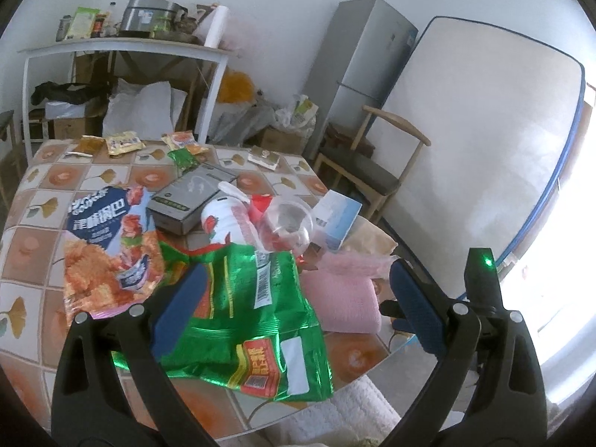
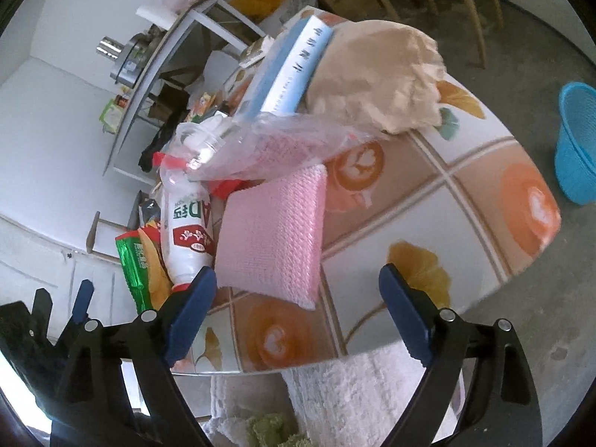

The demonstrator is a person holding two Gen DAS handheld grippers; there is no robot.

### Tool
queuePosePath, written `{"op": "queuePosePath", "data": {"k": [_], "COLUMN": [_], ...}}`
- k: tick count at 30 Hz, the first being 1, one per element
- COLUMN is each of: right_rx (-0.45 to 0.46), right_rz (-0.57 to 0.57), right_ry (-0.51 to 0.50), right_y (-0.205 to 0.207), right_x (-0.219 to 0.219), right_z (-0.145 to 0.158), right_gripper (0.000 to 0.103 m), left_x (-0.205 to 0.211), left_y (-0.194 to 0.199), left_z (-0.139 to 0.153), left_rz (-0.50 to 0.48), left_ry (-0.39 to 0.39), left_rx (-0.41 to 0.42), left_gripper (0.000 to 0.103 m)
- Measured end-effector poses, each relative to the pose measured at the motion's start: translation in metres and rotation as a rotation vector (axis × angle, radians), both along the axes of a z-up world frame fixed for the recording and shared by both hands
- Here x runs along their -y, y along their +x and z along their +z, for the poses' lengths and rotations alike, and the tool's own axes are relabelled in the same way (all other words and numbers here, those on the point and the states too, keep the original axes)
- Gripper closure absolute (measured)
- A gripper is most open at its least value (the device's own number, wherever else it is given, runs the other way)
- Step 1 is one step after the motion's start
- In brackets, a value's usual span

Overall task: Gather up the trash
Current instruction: 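Move the right gripper toward the clear plastic bag while the left gripper approaches the pink sponge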

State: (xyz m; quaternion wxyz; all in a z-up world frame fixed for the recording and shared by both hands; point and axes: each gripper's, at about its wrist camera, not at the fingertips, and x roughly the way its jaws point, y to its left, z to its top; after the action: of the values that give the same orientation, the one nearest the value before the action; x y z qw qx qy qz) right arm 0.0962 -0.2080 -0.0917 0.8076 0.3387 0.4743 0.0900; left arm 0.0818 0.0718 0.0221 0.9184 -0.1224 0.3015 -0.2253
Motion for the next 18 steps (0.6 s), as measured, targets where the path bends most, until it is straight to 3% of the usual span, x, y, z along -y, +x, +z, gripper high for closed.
{"op": "queuePosePath", "data": {"k": [6,11,18], "right_rx": [0.006,0.002,-0.012], "right_rz": [0.024,0.047,0.078], "right_ry": [-0.010,-0.040,0.012], "right_y": [0.014,0.018,0.011], "right_x": [-0.003,-0.003,0.002], "right_z": [-0.002,-0.003,-0.006], "right_gripper": [0.028,0.046,0.049], "left_x": [0.021,0.041,0.061], "left_y": [0.008,0.003,-0.010], "left_z": [-0.006,-0.012,-0.017], "left_rz": [-0.094,-0.155,-0.193], "left_ry": [-0.001,0.025,0.069], "left_rx": [-0.052,-0.077,-0.097], "left_gripper": [0.022,0.029,0.033]}}
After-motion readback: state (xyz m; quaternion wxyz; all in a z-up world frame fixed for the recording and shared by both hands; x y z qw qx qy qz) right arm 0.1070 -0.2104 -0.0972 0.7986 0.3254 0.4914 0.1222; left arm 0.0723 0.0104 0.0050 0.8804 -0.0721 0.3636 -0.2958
